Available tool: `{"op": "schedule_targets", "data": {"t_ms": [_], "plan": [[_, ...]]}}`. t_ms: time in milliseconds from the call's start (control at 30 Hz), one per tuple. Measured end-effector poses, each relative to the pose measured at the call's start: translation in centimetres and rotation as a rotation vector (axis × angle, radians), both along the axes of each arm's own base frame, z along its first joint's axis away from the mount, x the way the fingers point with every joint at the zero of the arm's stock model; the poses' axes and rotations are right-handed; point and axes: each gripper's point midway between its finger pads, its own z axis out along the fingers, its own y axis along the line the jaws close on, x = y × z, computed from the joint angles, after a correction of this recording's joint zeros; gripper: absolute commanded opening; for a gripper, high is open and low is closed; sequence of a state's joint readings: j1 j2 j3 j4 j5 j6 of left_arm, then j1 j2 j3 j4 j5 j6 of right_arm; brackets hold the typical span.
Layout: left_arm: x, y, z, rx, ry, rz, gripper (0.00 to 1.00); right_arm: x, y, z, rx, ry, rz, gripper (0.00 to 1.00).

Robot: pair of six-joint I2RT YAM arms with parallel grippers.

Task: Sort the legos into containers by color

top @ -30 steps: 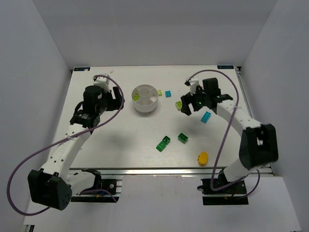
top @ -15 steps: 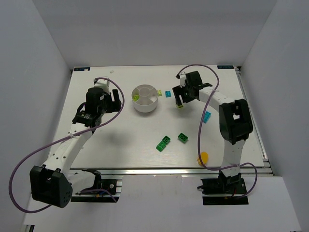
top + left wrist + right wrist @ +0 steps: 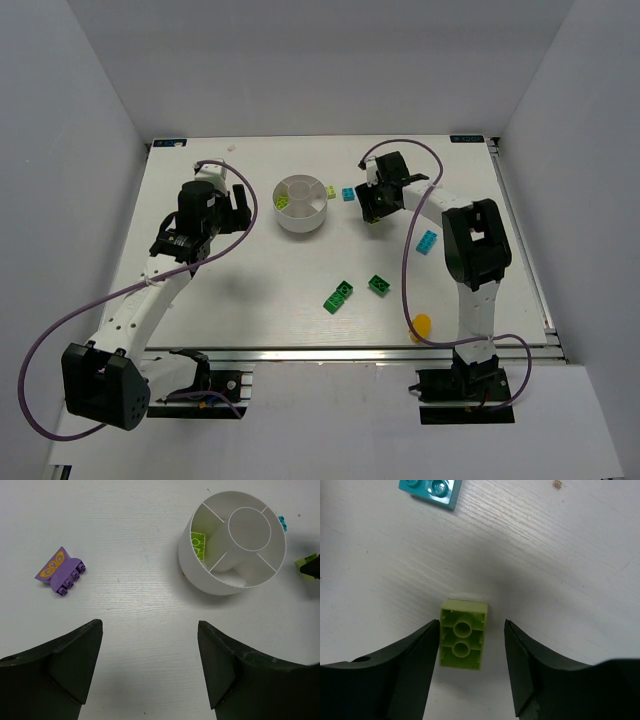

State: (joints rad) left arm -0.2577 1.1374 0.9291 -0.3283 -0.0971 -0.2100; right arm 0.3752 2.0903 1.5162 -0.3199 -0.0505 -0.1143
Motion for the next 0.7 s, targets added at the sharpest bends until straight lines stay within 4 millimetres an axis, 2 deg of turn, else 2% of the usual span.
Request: {"op": "schedule_targets", "data": {"t_ms": [200, 267, 300, 333, 367, 400, 433, 500, 533, 600, 700], "plan": [[0.0, -0.1, 0.0, -0.002, -0.001, -0.004, 0.86, 0.0, -0.1, -0.6, -0.010, 0.009, 0.002, 0.38], [0.0, -0.1, 0.0, -0.004, -0.002, -0.006, 0.86, 0.0, -0.2, -0.6, -0.013, 0.007, 0.002, 0.29], [0.0, -0.1, 0.1, -0.005, -0.004, -0.007, 0.86, 0.0, -0.2, -0.6, -0.013, 0.007, 0.003, 0.29], [0.1, -0.2, 0.1, -0.005, -0.006, -0.007, 0.87, 0.0, -0.2, -0.6, -0.014, 0.006, 0.006, 0.22], [0.1, -0.2, 0.1, -0.006, -0.009, -0.007, 0.86, 0.0, -0.2, -0.6, -0.018, 0.003, 0.012, 0.21], [0.1, -0.2, 0.2, -0.007, -0.011, -0.007, 0.86, 0.0, -0.2, -0.5, -0.022, -0.001, 0.019, 0.18], [0.1, -0.2, 0.3, -0.008, -0.014, -0.007, 0.86, 0.0, -0.3, -0.4, -0.029, -0.008, 0.032, 0.09], [0.0, -0.2, 0.4, -0.010, -0.019, -0.008, 0.86, -0.4, -0.3, 0.3, -0.045, -0.032, 0.068, 0.05], [0.0, -0.2, 0.5, -0.011, -0.021, -0.009, 0.86, -0.6, -0.4, 1.1, -0.053, -0.050, 0.086, 0.00], [0.0, -0.2, 0.7, -0.013, -0.026, -0.011, 0.86, -0.6, 0.0, 3.8, -0.063, -0.114, 0.123, 0.00], [0.0, -0.2, 0.9, -0.015, -0.033, -0.011, 0.86, -0.1, 2.3, 10.0, -0.050, -0.251, 0.191, 0.00]]}}
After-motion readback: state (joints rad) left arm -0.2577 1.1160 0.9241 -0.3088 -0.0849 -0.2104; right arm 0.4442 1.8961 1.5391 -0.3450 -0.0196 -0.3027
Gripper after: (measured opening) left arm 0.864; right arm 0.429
